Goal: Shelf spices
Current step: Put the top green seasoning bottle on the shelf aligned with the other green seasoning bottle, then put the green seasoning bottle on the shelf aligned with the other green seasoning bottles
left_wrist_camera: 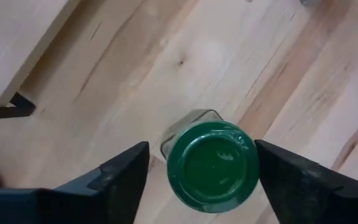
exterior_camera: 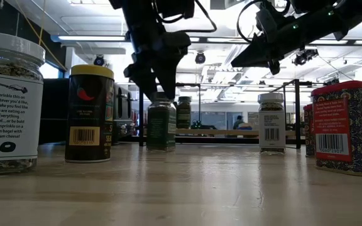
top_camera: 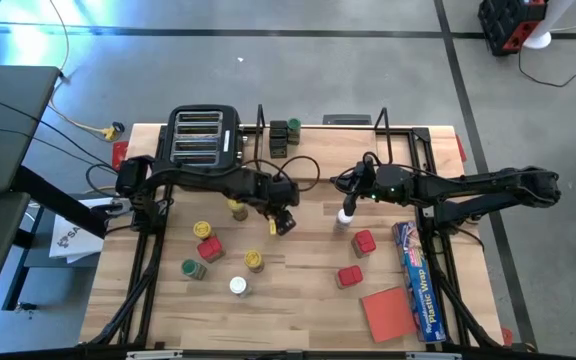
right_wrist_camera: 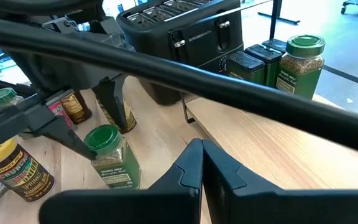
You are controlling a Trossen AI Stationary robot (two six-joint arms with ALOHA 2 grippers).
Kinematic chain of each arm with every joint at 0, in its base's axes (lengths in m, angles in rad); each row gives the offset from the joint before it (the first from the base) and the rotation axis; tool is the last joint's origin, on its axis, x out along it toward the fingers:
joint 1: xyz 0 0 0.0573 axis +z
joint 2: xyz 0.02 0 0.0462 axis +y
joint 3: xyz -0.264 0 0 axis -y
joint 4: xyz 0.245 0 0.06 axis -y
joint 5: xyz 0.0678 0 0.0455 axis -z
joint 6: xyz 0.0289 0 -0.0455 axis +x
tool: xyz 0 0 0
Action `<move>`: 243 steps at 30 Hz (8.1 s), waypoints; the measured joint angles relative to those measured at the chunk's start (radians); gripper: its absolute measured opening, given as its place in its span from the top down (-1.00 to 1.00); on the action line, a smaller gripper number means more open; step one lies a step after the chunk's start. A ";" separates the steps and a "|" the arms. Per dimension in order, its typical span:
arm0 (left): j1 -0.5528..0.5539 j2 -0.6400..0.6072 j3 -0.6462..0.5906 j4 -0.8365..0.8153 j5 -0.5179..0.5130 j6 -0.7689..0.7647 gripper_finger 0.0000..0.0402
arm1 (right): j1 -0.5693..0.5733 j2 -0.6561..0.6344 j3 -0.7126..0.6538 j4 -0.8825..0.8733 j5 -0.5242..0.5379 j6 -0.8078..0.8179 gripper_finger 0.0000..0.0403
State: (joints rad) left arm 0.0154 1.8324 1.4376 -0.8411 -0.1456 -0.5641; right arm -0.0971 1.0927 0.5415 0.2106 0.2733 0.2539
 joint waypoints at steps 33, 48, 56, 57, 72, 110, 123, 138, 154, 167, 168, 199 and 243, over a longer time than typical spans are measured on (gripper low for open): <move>0.321 0.176 0.417 -0.076 0.008 1.212 0.02 | 0.000 0.000 0.000 -0.004 0.008 0.038 1.00; 0.336 0.184 0.410 -0.032 -0.009 1.458 -0.16 | 0.000 0.000 0.000 -0.004 0.008 0.035 1.00; 0.347 0.184 0.410 -0.027 -0.063 1.467 -0.16 | 0.000 0.000 0.000 -0.004 0.008 0.035 1.00; 0.347 0.184 0.410 -0.027 -0.077 1.466 -0.15 | 0.000 0.000 0.000 -0.004 0.008 0.035 1.00; 0.316 0.150 0.410 -0.048 0.070 1.184 0.14 | 0.000 0.000 0.000 -0.003 0.008 0.034 1.00; 0.363 0.185 0.293 0.153 -0.009 0.999 1.00 | 0.000 0.000 0.000 -0.003 0.008 0.034 1.00; 0.365 0.185 0.293 0.182 -0.056 0.993 1.00 | 0.000 0.000 0.000 -0.004 0.008 0.034 1.00; 0.224 0.030 0.295 0.111 -0.110 0.936 1.00 | 0.000 0.000 0.000 -0.011 0.008 0.034 1.00; -0.381 -0.295 0.294 -0.726 -0.325 -0.393 0.97 | 0.000 0.000 0.000 -0.018 0.008 -0.009 1.00; -0.663 -0.309 0.019 -0.731 0.010 -1.316 -0.11 | 0.000 0.000 0.000 -0.009 -0.022 -0.030 1.00; -0.670 -0.309 -0.008 -0.727 0.055 -1.347 -0.19 | 0.000 0.000 0.000 -0.010 -0.027 -0.033 1.00; -0.617 -0.438 -0.430 -0.342 0.257 -1.431 -0.07 | 0.000 0.000 0.000 -0.012 -0.045 -0.045 1.00; -0.676 -0.438 -0.430 -0.326 0.397 -1.397 -0.02 | 0.000 0.000 0.000 -0.033 -0.045 -0.044 1.00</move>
State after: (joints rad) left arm -0.6605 1.3945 1.0071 -1.1667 0.2513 -1.9610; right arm -0.0971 1.0927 0.5411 0.1772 0.2283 0.2100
